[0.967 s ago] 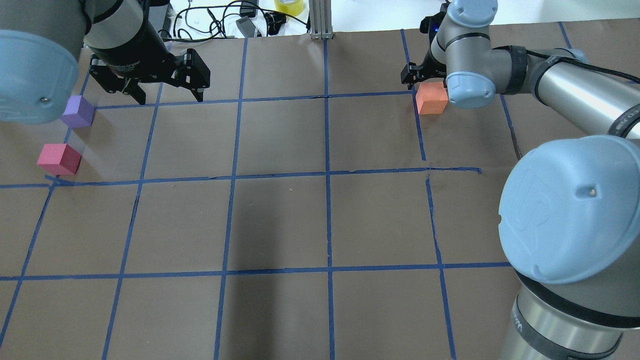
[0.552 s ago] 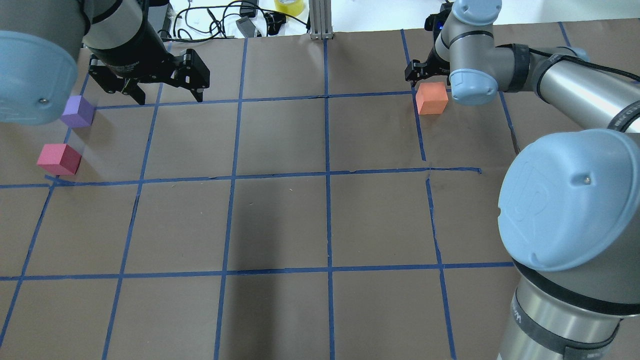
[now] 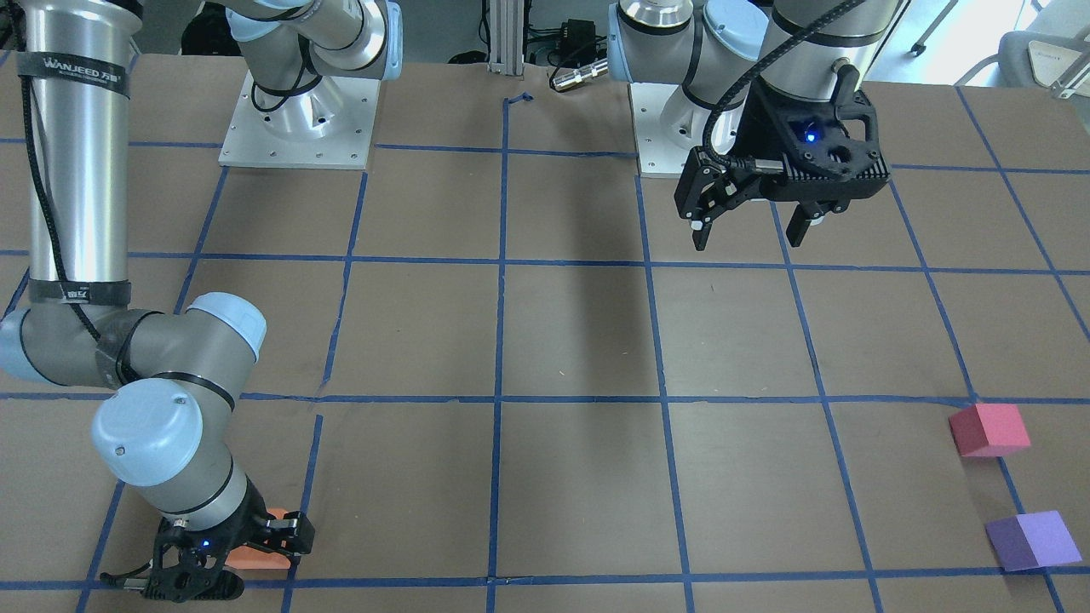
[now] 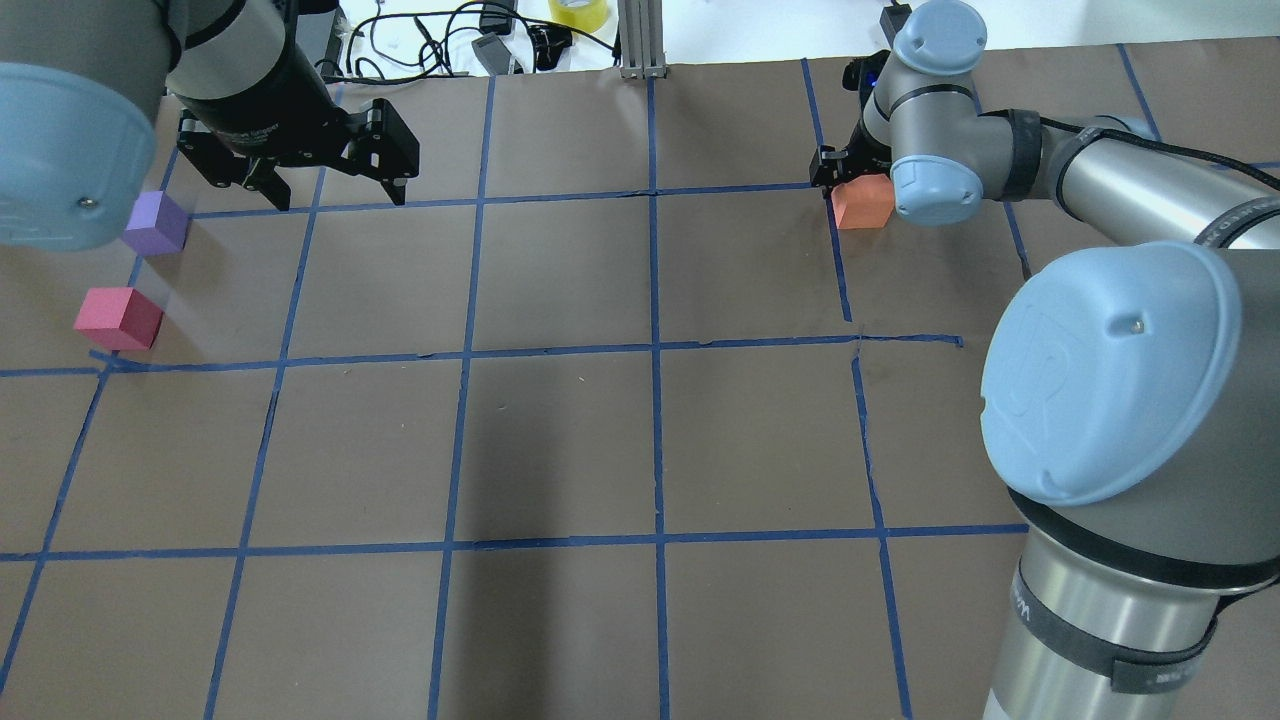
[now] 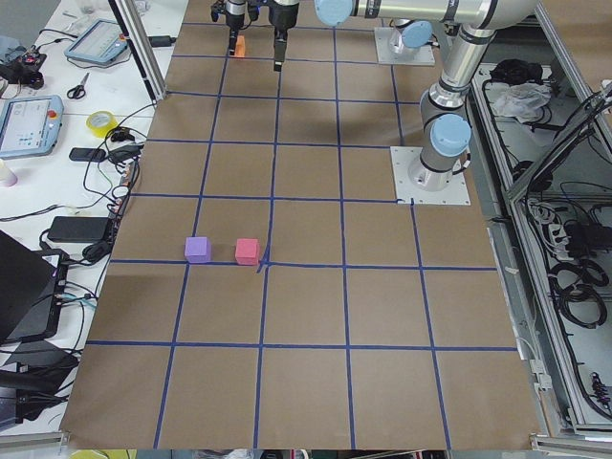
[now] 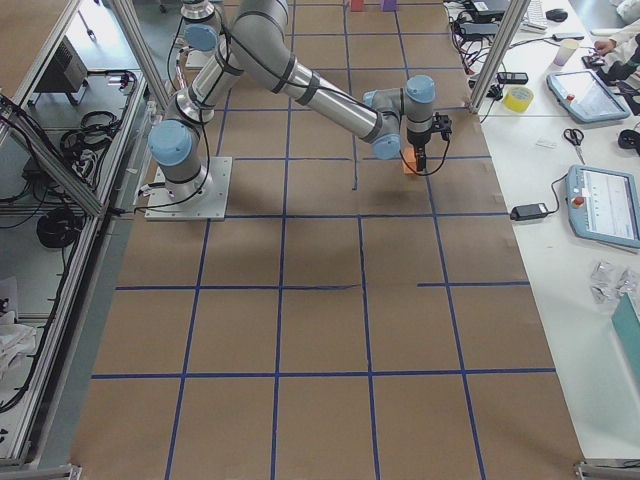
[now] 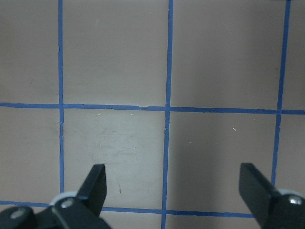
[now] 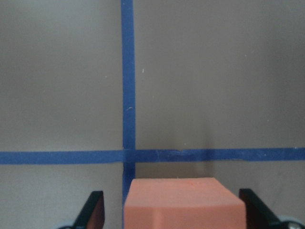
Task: Arrange blocks in a line
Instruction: 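Carry the orange cube with the right gripper toward the table center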
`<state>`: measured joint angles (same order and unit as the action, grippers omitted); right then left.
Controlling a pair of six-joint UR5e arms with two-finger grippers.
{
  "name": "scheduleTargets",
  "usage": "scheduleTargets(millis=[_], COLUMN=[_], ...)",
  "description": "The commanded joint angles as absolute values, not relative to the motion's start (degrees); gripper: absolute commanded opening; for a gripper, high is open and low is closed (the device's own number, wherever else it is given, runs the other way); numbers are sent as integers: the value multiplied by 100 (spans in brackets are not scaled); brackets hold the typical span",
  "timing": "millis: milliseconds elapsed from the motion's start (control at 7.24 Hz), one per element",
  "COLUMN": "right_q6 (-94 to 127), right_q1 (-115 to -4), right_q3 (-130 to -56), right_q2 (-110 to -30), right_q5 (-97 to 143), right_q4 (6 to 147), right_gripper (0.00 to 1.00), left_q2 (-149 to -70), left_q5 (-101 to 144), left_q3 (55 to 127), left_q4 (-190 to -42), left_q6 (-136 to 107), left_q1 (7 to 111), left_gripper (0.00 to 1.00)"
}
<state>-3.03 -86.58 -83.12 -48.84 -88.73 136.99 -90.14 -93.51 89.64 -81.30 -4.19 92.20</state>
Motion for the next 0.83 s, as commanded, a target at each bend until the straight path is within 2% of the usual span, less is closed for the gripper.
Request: scheduleTargets(millis=[0,276,691], right_q6=[-124,421,2462], right_q1=[-8683,-9076,-10026], right_q3=[-8210,-7850,-7560], right_q2=[-4948,-5315,-5309], right_q5=[-8877,-8868,-7995], right_q4=[13650,12828,12709], right_gripper=[0,0,0], left_q2=[-9009,-9009,-9009], left_q5=[-9352,-9352,-9352], left_q3=[8974,8974,8974], left_q4=[-8130,-8130,-8130], left_q6=[-422,-431,-431], left_q1=[9220,9220,9220], left_gripper=[100,100,100])
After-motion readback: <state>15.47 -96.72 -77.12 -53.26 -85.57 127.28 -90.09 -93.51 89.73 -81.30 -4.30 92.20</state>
